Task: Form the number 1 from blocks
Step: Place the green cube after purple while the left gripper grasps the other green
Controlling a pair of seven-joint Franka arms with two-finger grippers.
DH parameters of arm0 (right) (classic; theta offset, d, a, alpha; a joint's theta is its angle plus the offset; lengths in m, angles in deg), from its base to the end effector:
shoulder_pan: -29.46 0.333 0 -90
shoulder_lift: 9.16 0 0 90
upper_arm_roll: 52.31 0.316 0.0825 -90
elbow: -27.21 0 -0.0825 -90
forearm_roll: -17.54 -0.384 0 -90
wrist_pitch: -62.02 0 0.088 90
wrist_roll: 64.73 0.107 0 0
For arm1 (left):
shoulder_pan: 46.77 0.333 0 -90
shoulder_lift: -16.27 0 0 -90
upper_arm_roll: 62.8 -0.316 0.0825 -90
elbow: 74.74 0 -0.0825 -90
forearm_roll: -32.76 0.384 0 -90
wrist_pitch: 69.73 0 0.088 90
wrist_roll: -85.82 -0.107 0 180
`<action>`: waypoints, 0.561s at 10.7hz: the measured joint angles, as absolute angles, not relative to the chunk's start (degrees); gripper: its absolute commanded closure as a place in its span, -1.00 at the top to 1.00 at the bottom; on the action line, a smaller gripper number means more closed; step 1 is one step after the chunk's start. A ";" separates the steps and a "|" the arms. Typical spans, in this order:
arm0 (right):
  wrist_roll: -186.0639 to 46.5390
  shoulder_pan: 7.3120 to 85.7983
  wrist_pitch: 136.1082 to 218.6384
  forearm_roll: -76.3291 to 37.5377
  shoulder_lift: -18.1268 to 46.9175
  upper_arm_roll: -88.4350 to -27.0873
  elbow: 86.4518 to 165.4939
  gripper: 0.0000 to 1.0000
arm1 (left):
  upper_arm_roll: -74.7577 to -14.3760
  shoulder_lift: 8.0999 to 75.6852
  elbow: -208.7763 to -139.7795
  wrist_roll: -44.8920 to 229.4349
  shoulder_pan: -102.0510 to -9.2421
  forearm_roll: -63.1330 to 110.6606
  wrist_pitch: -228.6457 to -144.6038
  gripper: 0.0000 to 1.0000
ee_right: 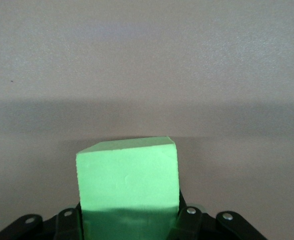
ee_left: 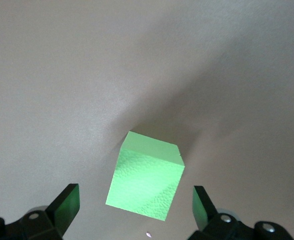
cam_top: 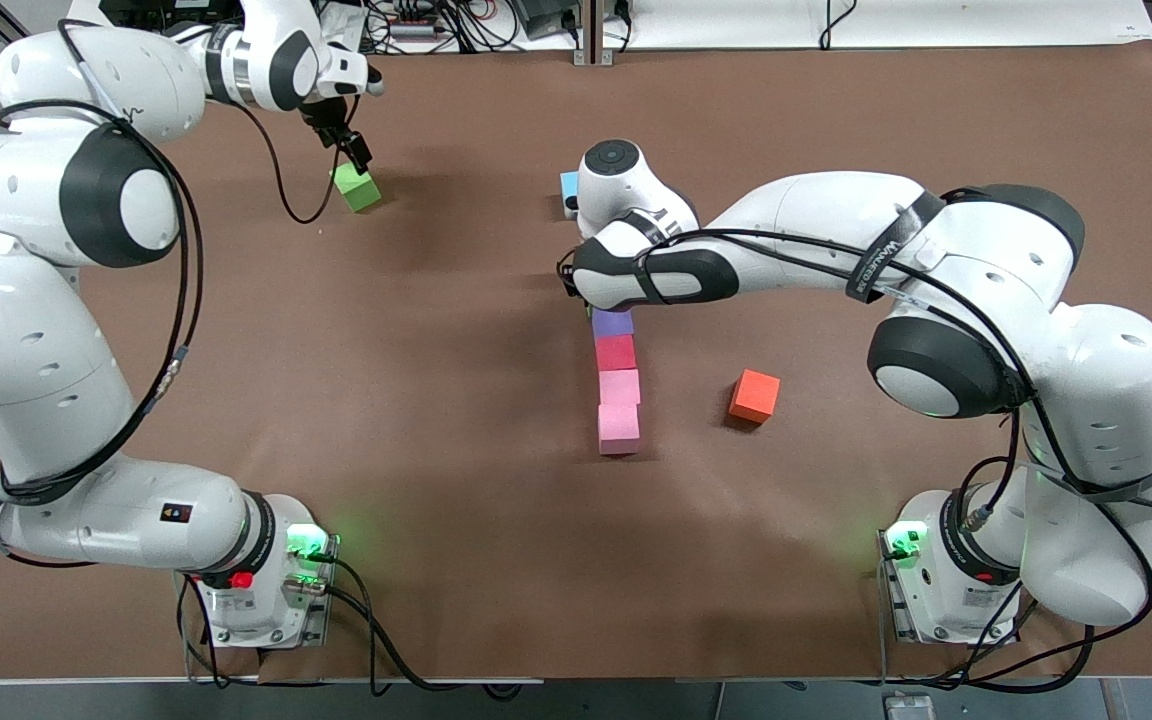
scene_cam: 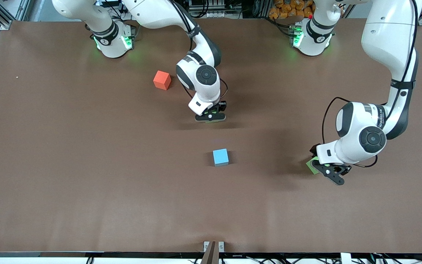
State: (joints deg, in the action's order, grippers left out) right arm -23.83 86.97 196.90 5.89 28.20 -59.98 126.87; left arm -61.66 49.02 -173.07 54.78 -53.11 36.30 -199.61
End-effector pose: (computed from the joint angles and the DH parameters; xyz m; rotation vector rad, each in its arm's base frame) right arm 0.4205 0.5142 0.2025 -3.1169 -0.0565 0.0974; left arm 0.6644 -0.0843 0.2553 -2.9165 1.0801 0.0430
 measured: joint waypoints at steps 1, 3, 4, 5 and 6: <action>-23.82 86.97 196.90 5.89 28.16 -60.01 126.97 -1.00 | -61.65 49.42 -173.64 54.73 -53.07 36.25 -200.87 1.00; -23.79 86.97 196.90 5.89 28.11 -60.06 127.01 -1.00 | -61.58 50.00 -175.76 54.35 -53.15 36.24 -204.70 1.00; -23.76 86.97 196.91 5.89 28.10 -60.12 127.02 -1.00 | -61.57 50.42 -176.83 53.49 -53.16 36.24 -206.94 1.00; -23.74 86.97 196.91 5.89 28.08 -60.24 127.02 -1.00 | -61.57 50.90 -177.51 52.81 -53.16 36.24 -208.41 1.00; -23.72 86.98 196.91 5.89 28.07 -60.47 127.03 -1.00 | -61.56 51.22 -177.77 52.50 -53.17 36.24 -209.00 1.00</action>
